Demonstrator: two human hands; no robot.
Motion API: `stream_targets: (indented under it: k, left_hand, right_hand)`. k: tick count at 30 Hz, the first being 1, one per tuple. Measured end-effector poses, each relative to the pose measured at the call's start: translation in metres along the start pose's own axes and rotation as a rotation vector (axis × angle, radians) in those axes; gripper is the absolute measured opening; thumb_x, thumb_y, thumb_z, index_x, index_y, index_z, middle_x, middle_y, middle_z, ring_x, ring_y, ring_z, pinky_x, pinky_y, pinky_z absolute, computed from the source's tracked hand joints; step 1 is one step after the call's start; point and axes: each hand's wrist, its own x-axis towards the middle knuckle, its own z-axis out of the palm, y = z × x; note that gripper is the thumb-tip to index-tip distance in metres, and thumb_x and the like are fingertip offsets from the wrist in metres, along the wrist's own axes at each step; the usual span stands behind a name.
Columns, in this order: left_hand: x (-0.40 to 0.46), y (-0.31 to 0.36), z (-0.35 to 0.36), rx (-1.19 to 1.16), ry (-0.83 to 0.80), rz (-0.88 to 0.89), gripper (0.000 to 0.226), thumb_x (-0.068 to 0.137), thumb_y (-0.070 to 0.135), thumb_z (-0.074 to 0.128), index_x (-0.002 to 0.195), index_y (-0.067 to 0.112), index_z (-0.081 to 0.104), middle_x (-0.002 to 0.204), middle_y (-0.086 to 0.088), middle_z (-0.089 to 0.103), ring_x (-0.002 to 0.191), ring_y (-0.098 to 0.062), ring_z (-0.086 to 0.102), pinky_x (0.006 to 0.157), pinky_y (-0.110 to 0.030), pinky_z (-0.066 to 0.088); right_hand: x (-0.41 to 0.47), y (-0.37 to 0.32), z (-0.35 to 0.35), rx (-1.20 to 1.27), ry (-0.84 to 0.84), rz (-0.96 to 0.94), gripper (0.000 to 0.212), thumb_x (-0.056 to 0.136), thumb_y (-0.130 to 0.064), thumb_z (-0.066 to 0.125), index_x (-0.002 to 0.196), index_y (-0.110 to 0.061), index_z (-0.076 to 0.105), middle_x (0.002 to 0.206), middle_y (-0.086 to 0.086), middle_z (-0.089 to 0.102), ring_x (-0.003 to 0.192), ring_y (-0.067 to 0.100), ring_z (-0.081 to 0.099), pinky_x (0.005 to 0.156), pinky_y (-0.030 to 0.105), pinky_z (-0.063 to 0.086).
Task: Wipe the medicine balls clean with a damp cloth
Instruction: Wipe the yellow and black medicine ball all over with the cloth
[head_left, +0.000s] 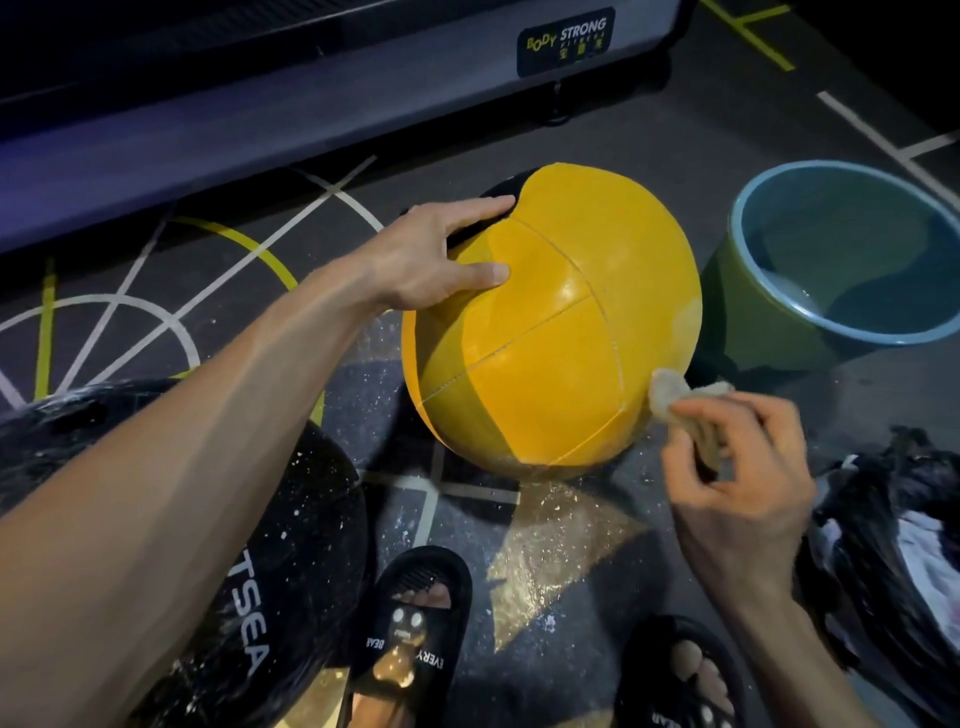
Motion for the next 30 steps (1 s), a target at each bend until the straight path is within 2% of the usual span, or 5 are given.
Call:
stream_targets:
  k: [9, 13, 17, 24, 30]
  left_hand:
    - [-0.005, -0.004, -0.001, -0.016, 0.007, 0.038, 0.075, 0.094, 0.028, 0.074, 0.157, 0.042, 0.035, 0.160, 0.014, 0.038, 0.137, -0.005, 0.036, 0.109, -0.030, 0.032]
    - [-0.008, -0.008, -0.002, -0.052, 0.016, 0.033, 0.075, 0.093, 0.024, 0.074, 0.155, 0.044, 0.037, 0.150, 0.020, 0.042, 0.132, -0.002, 0.038, 0.102, -0.024, 0.033]
    - [-0.013, -0.015, -0.005, -0.117, -0.012, 0.009, 0.075, 0.089, 0.025, 0.076, 0.152, 0.049, 0.040, 0.145, 0.022, 0.044, 0.134, -0.007, 0.040, 0.102, -0.032, 0.037]
    - [-0.012, -0.029, -0.014, -0.130, -0.051, 0.018, 0.075, 0.085, 0.026, 0.075, 0.147, 0.050, 0.041, 0.138, 0.034, 0.046, 0.120, 0.018, 0.044, 0.096, -0.021, 0.039]
    - [-0.014, -0.039, -0.019, -0.121, -0.046, -0.010, 0.082, 0.075, 0.037, 0.075, 0.148, 0.052, 0.042, 0.151, 0.022, 0.044, 0.137, -0.006, 0.042, 0.107, -0.037, 0.039]
  right_hand:
    - [-0.039, -0.043, 0.058, -0.142, -0.273, -0.528, 0.012, 0.096, -0.004, 0.067, 0.102, -0.011, 0.075, 0.102, 0.008, 0.068, 0.086, 0.022, 0.061, 0.061, 0.032, 0.053]
    - [-0.013, -0.021, 0.034, -0.055, -0.273, -0.275, 0.014, 0.096, -0.018, 0.061, 0.098, -0.014, 0.075, 0.097, 0.002, 0.064, 0.086, 0.002, 0.050, 0.068, 0.026, 0.053]
    - [0.044, 0.029, 0.017, 0.071, 0.075, 0.201, 0.021, 0.089, -0.003, 0.066, 0.105, -0.016, 0.072, 0.104, 0.002, 0.056, 0.086, 0.013, 0.059, 0.081, 0.036, 0.053]
    - [-0.008, -0.042, 0.065, 0.168, -0.150, -0.409, 0.021, 0.095, 0.002, 0.060, 0.109, -0.013, 0.064, 0.108, 0.009, 0.063, 0.092, 0.017, 0.063, 0.064, 0.022, 0.054]
    - [0.045, -0.004, 0.039, 0.181, 0.044, 0.085, 0.022, 0.093, -0.006, 0.070, 0.115, -0.011, 0.071, 0.110, 0.001, 0.059, 0.089, -0.001, 0.055, 0.072, 0.012, 0.048]
